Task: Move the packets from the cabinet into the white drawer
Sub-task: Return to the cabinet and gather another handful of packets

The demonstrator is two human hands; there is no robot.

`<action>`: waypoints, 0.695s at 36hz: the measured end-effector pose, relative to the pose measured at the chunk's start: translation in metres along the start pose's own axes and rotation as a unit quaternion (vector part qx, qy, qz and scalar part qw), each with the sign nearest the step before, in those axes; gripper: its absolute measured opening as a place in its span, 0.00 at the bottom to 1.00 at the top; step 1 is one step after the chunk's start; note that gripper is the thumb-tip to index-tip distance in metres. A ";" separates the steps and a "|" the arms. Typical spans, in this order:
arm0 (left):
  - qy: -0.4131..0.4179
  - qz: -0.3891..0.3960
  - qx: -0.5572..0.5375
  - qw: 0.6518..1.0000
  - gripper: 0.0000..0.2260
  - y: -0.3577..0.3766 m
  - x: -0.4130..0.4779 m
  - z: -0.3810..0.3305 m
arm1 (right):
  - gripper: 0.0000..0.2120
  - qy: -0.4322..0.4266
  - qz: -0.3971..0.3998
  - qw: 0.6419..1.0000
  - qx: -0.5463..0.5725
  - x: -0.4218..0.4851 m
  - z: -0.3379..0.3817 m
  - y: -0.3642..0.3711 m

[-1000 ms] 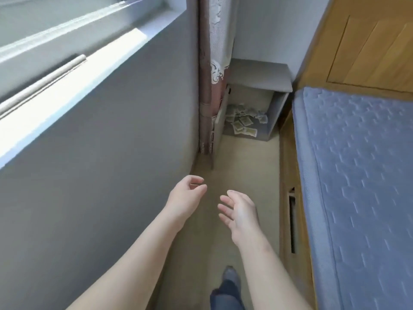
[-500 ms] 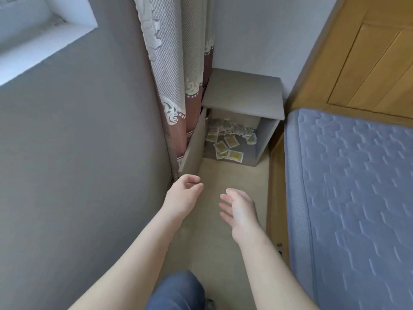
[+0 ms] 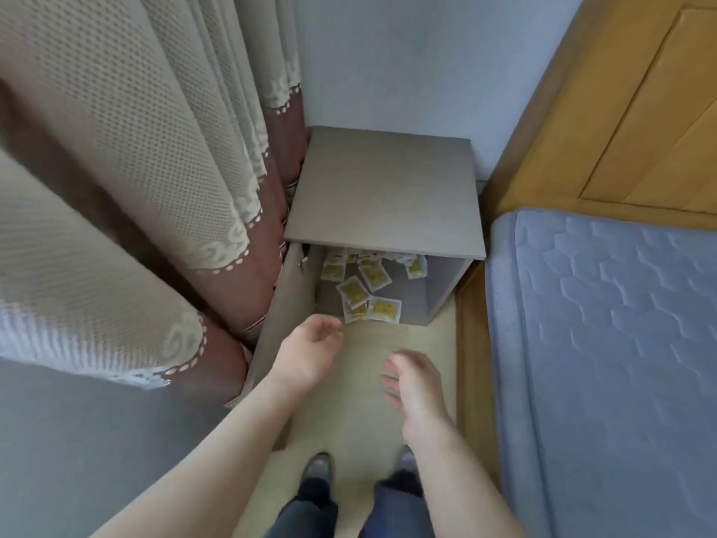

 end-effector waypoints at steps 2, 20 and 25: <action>-0.005 -0.004 0.008 1.000 0.06 0.010 0.031 0.002 | 0.07 0.000 0.006 1.000 -0.009 0.026 0.020 -0.001; -0.007 0.075 0.241 0.968 0.20 0.176 0.296 0.248 | 0.05 -0.056 -0.056 0.966 -0.244 0.428 0.048 -0.018; 0.058 0.118 0.345 0.929 0.25 0.215 0.353 0.325 | 0.13 -0.123 -0.069 0.922 -0.361 0.535 0.041 0.005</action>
Point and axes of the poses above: each hand's wrist, its own x-axis towards the middle knuckle, its own y-axis out of the palm, z = x × y, the point moved 9 cm from there along x, towards the middle knuckle, and after that the axes turned 15 degrees about y, right-handed, at the moved point
